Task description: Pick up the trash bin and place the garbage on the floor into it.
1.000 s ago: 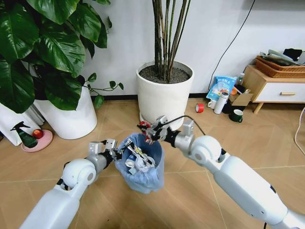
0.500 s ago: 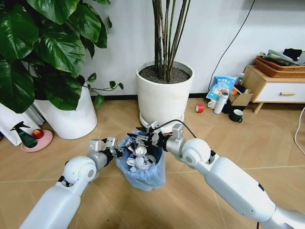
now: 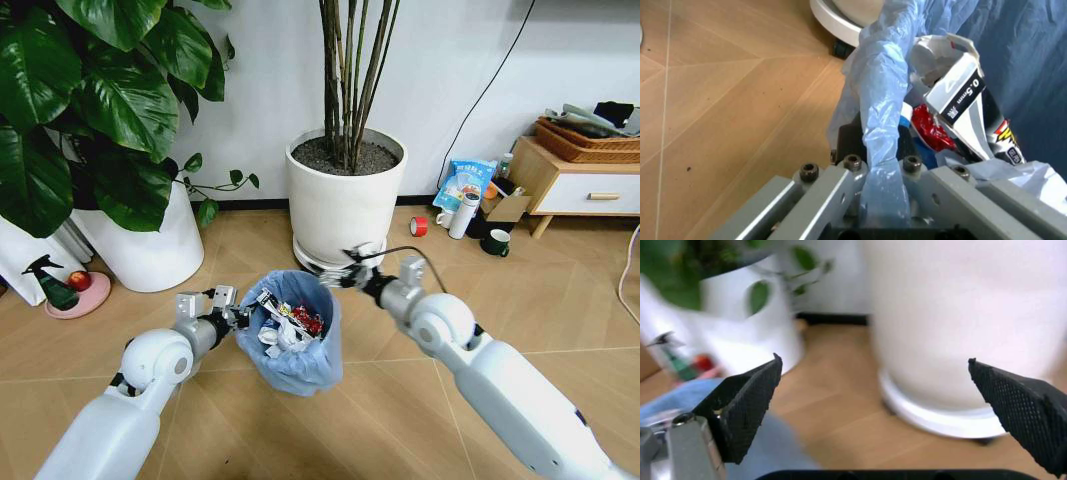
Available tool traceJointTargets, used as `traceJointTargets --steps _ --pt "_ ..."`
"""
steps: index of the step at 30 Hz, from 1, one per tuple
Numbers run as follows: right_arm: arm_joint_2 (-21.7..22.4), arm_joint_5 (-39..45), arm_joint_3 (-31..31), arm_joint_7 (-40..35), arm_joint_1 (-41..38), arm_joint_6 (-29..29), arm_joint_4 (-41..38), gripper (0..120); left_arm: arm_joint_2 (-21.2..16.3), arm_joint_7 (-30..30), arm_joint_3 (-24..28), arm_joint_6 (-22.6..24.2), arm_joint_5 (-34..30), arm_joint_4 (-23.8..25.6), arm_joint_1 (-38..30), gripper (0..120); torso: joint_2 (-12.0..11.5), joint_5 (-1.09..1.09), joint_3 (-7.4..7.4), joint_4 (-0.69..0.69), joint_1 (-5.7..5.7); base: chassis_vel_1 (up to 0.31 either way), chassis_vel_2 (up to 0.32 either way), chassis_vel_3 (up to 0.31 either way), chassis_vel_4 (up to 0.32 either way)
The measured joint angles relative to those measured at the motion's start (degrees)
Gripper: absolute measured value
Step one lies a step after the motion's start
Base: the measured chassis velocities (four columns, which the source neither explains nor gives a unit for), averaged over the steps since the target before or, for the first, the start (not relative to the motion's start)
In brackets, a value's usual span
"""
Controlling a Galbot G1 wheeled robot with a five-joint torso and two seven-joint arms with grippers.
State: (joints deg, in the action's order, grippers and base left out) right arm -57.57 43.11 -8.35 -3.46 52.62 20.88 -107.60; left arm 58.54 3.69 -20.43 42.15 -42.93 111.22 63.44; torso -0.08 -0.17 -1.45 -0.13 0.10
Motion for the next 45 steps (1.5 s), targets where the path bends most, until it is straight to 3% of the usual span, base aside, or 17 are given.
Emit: traceJointTargets --steps 4,7,14,22,45 --pt "-0.53 -6.23 -6.60 -0.04 5.93 -1.12 -1.49 100 0.11 0.23 -0.16 0.00 0.11 0.62 0.94 0 0.00 0.00 0.00 0.01 0.00 0.000 0.000 0.000 0.000" --pt "-2.78 -13.50 -14.67 0.93 15.42 -2.98 -4.25 100 0.32 0.46 -0.10 0.00 0.34 1.01 1.58 0 0.00 0.03 0.00 0.00 0.00 0.000 0.000 0.000 0.000" --pt "-6.96 -20.65 -22.38 1.77 28.29 -4.96 -10.88 100 0.83 0.49 0.18 -0.07 1.41 1.15 1.89 0 0.00 -0.02 0.01 -0.01 0.00 0.000 0.000 0.000 0.000" --pt "-12.30 -24.35 -23.52 1.78 32.73 -6.46 -13.59 100 1.11 0.58 0.66 -0.11 1.66 1.60 2.25 0 0.00 0.00 0.00 0.00 0.00 0.000 0.000 0.000 0.000" --pt "-13.41 -25.33 -22.83 2.24 34.06 -7.49 -13.28 100 1.76 0.72 0.42 -0.15 2.39 2.37 3.42 0 0.00 0.00 -0.01 0.00 0.01 0.089 0.058 -0.088 -0.062"
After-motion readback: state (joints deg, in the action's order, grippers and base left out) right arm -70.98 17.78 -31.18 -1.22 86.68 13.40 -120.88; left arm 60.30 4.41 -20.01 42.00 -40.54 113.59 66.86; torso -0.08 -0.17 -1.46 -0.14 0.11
